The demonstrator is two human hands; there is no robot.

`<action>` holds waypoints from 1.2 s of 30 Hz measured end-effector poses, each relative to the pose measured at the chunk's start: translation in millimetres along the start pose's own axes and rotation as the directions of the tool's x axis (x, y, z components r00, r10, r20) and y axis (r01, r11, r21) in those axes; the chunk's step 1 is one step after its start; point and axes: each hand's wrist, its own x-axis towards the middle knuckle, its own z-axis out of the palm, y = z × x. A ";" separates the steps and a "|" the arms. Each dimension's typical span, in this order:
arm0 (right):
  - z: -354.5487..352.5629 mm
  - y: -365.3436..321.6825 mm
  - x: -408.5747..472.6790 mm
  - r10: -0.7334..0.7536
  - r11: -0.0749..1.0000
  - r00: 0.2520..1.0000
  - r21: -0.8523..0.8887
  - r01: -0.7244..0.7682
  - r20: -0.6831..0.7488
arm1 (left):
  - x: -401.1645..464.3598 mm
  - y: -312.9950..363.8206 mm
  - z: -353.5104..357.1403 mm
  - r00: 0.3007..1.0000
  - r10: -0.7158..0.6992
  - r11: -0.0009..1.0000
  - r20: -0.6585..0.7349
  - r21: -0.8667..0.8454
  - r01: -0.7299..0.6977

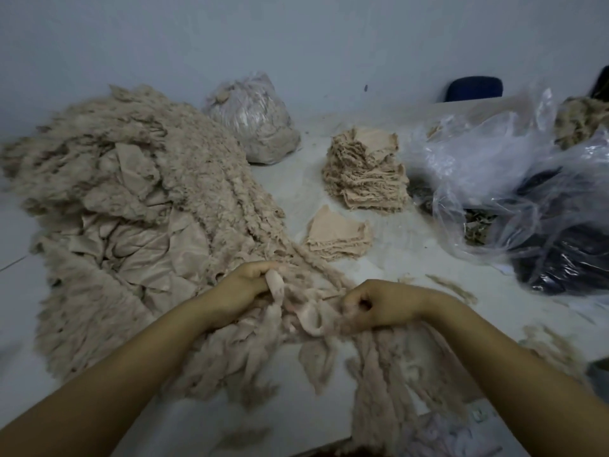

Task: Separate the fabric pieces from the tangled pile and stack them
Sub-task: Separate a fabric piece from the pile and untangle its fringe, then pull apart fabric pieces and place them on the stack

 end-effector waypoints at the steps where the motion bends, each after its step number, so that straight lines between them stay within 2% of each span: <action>1: -8.2 0.7 -4.6 0.040 0.999 0.999 -0.018 -0.039 0.037 | 0.5 0.4 1.3 1.000 -0.027 0.995 -0.015 -0.095 0.025; 4: -21.3 -4.5 -7.7 0.070 0.997 0.997 0.011 -0.070 0.044 | 4.0 7.0 12.0 0.998 -0.049 0.956 0.037 -0.289 0.057; 7: -13.0 -20.2 5.6 0.024 0.947 0.998 0.322 -0.001 -0.065 | 10.8 14.7 28.4 0.998 -0.029 0.960 0.064 -0.276 0.046; 8: -6.3 -23.2 12.5 0.025 0.931 0.995 0.365 0.011 -0.094 | 13.4 17.5 31.8 0.999 -0.012 0.969 0.051 -0.245 0.024; 9: 1.1 -24.3 19.1 0.029 0.942 0.992 0.334 0.015 -0.125 | 16.4 19.3 32.4 1.000 0.003 0.978 0.023 -0.208 0.001; 11: 8.6 -17.8 26.6 0.034 0.995 0.985 0.097 -0.018 -0.170 | 20.4 21.8 26.7 0.998 -0.001 0.990 -0.060 -0.138 -0.007; 13: 2.7 -7.8 23.3 0.054 0.995 0.985 -0.076 -0.067 -0.163 | 22.5 18.8 14.0 0.988 -0.044 0.996 -0.146 -0.086 0.031; 15: -8.7 -2.3 16.6 0.118 0.989 0.985 -0.070 -0.127 -0.127 | 21.7 14.0 4.2 0.982 -0.084 0.996 -0.167 -0.047 0.078; 17: -18.0 -0.6 11.3 0.148 0.989 0.981 0.029 -0.146 -0.124 | 21.2 11.5 2.6 0.982 -0.097 0.995 -0.162 -0.025 0.094; 19: -24.6 -1.1 5.5 0.140 0.985 0.984 0.115 -0.128 -0.108 | 23.9 10.4 2.8 0.976 -0.077 0.994 -0.203 -0.085 0.061; 22: -30.1 1.3 -1.2 0.119 0.985 0.990 0.133 -0.109 -0.075 | 27.5 11.1 -1.2 0.957 -0.056 0.982 -0.286 -0.190 0.001; 24: -24.6 -0.4 3.2 0.134 0.983 0.975 0.149 -0.108 -0.175 | 26.5 11.7 -2.9 0.962 -0.047 0.981 -0.268 -0.192 -0.006; 27: -0.6 -12.0 22.7 0.142 0.987 0.929 0.125 -0.105 -0.341 | 24.7 14.6 1.9 0.985 -0.014 0.974 -0.172 -0.226 -0.026; 29: 13.7 -20.5 35.6 0.074 0.997 0.940 -0.010 -0.082 -0.333 | 25.5 17.8 6.4 0.988 0.021 0.968 -0.150 -0.246 -0.058; 31: 15.1 -20.1 41.3 0.059 0.974 0.943 -0.188 -0.126 -0.326 | 25.4 21.3 7.5 0.986 0.029 0.963 -0.165 -0.259 -0.071; 32: 10.0 -18.3 40.2 0.107 0.948 0.938 -0.250 -0.196 -0.329 | 25.4 21.9 6.0 0.983 0.022 0.974 -0.182 -0.216 -0.062; 34: -5.1 -12.7 35.0 0.260 0.880 0.920 -0.320 -0.350 -0.292 | 22.5 20.9 0.3 0.980 -0.007 1.000 -0.197 -0.020 0.003; 36: -20.4 -8.9 28.1 0.386 0.806 0.888 -0.376 -0.456 -0.249 | 16.9 19.6 -7.7 0.995 -0.044 0.993 -0.089 0.107 0.054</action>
